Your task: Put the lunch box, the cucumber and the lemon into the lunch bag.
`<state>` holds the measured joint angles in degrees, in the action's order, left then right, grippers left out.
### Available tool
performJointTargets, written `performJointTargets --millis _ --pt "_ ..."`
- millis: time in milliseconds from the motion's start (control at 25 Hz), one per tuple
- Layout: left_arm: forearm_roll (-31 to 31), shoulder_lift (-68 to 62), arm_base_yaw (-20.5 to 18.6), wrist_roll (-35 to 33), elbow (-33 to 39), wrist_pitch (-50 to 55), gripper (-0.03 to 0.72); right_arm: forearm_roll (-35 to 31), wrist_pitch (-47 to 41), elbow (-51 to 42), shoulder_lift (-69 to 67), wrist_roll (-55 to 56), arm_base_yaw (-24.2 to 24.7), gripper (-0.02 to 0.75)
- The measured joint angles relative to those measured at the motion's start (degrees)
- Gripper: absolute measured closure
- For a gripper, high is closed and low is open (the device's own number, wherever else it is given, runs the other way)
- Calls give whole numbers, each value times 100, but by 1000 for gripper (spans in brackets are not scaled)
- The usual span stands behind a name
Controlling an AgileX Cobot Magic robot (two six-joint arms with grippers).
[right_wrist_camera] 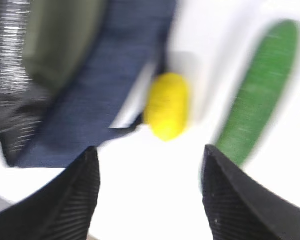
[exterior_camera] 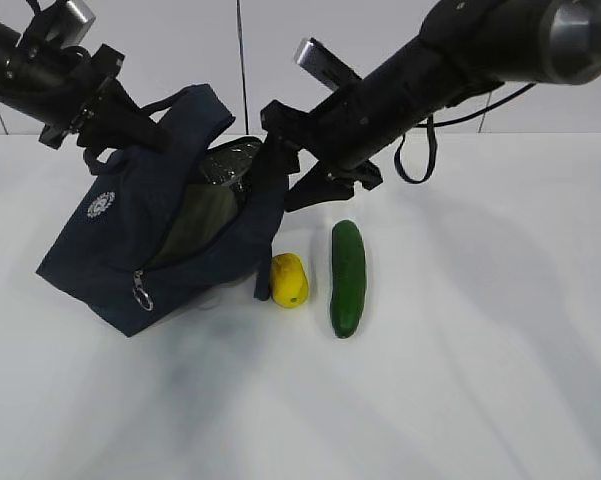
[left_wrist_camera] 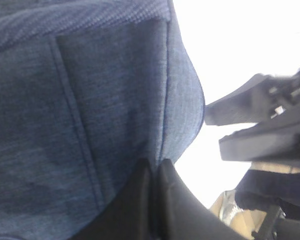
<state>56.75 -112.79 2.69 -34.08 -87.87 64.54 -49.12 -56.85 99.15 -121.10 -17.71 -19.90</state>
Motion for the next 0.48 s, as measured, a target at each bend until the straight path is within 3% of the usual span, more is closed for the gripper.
performJointTargets --millis 480 --pt "-22 0 -2 14 0 149 697 3400 -982 686 155 2633 -90 262"
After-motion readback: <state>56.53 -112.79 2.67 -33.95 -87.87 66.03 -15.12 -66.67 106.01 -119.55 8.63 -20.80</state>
